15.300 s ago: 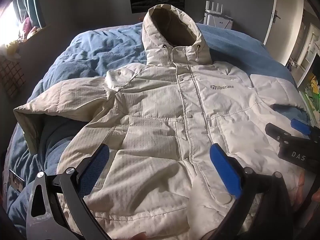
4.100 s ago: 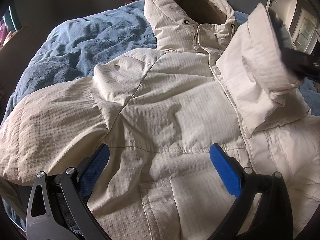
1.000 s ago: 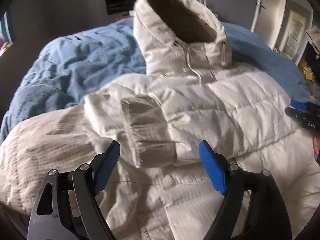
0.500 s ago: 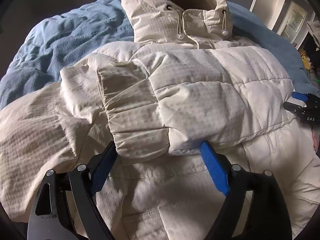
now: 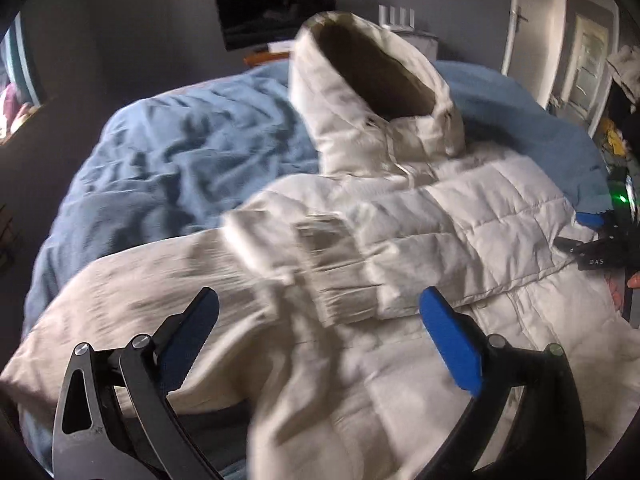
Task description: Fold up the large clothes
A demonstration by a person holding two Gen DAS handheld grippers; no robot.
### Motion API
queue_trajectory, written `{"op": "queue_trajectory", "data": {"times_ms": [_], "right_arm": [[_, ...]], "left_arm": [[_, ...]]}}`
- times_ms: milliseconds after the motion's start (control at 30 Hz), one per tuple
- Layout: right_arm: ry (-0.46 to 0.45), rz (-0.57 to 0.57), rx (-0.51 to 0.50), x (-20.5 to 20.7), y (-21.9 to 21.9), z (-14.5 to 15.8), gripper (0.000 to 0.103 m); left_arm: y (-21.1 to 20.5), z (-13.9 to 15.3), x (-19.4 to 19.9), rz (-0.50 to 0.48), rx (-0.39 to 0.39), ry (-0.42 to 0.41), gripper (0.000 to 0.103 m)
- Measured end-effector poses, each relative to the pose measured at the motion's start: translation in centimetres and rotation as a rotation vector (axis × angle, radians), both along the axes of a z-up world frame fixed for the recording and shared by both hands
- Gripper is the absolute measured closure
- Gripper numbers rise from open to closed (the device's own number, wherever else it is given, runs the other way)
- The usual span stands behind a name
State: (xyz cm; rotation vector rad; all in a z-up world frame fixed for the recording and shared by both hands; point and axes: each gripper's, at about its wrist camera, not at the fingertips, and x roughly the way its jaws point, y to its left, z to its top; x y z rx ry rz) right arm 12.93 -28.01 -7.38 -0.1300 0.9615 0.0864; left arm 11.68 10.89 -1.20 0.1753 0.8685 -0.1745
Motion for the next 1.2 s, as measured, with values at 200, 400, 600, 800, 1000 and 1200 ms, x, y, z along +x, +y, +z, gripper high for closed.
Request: {"op": "queue_trajectory", "data": {"times_ms": [200,400,600,800,1000,1200], "right_arm": [[-0.251,0.046,-0.019,-4.0,1.7,6.2,0.007],[-0.267,0.032,0.245,-4.3,1.6,9.8,0.007],[-0.196,0.049,0.242,-3.9,2.5,8.5,0.007],[-0.152,0.006,0.211,-3.3,1.7,6.5,0.007],[-0.132,-0.025,0.207,-2.8,0.6,5.3,0.007],[-0.128,-0.027,0.216,-2.4,0.1,4.8,0.007]], "left_arm": [[7.6,2.2,-3.1,0.129,-0.102,0.036,0.007],[15.3,0.8,-6.5,0.321,-0.153,0.075,0.007],[20.7,-1.7,-6.6,0.421,-0.325,0.131,0.007],[24.1,-2.0,-3.8,0.540,-0.368,0.087,0.007],[26.5,-2.0,-1.4,0.652,-0.344,0.066,0.012],[25.9,0.9,-0.6,0.672,-0.216,-0.001,0.074]]}}
